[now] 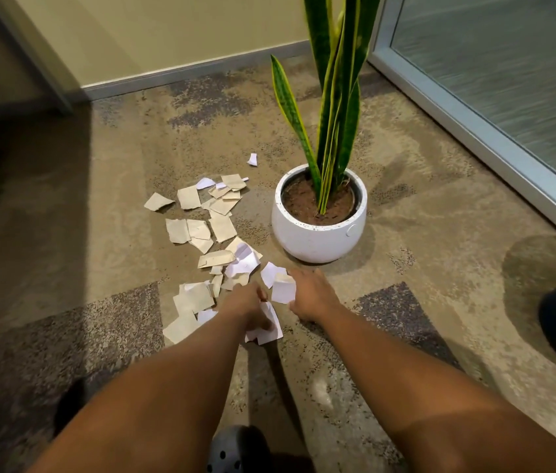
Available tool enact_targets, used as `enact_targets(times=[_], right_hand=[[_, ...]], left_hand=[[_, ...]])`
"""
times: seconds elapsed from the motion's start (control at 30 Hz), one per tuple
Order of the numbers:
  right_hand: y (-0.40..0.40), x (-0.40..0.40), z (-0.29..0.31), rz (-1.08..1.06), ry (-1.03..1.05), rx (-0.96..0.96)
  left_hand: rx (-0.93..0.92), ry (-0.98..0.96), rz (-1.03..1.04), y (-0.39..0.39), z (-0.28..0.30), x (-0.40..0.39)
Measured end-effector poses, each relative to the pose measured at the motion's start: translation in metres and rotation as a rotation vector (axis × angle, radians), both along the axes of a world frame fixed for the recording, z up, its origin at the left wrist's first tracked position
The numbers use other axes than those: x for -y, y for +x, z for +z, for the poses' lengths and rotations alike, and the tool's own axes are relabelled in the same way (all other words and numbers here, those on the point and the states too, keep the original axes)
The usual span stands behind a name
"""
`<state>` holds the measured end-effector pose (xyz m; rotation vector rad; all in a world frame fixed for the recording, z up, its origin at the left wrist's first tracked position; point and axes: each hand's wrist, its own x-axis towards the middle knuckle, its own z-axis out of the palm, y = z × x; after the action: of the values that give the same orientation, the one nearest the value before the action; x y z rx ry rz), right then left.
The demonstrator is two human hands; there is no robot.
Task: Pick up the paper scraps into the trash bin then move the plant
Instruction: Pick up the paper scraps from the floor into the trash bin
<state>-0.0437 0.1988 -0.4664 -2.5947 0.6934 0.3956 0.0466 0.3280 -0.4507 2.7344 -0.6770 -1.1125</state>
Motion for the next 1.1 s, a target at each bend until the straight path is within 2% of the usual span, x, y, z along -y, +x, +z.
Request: enact_targets(times=[0.07,0.17,0.27,0.43,0.6,0.67,0.77,0.9,1.1], right_hand=[[-0.001,0.002,-0.001,-0.023,0.04,0.004],[-0.001,0.009,0.005,-0.147,0.177,0.004],[0.003,0.019,0.014,-0.117,0.23,-0.118],[-0.001,0.033,0.023,0.042,0.136,-0.373],[-0.004,0.025,0.006,0.175,-0.022,-0.493],[-0.007,0.019,-0.003,0.079,-0.056,-0.496],[-0.018,0.018,-0.006,0.08,-0.069,-0.437],[-0.024,0.017,0.01,-0.131,0.097,-0.345],[-0.036,0.027,0.015,-0.112,0.079,-0.359]], left_hand=[[-0.003,-0.005,-0.07,-0.005,0.003,0.006],[-0.043,-0.028,-0.022,-0.005,0.003,0.01],[-0.052,-0.057,0.022,-0.003,0.005,0.01],[-0.091,-0.094,0.084,-0.005,0.004,0.017],[-0.114,-0.112,0.13,-0.006,0.002,0.029],[-0.104,-0.083,0.144,-0.008,0.002,0.033],[-0.106,-0.04,0.156,-0.011,0.003,0.036],[-0.094,0.002,0.157,-0.014,0.004,0.039],[-0.07,0.077,0.128,-0.021,0.018,0.051]])
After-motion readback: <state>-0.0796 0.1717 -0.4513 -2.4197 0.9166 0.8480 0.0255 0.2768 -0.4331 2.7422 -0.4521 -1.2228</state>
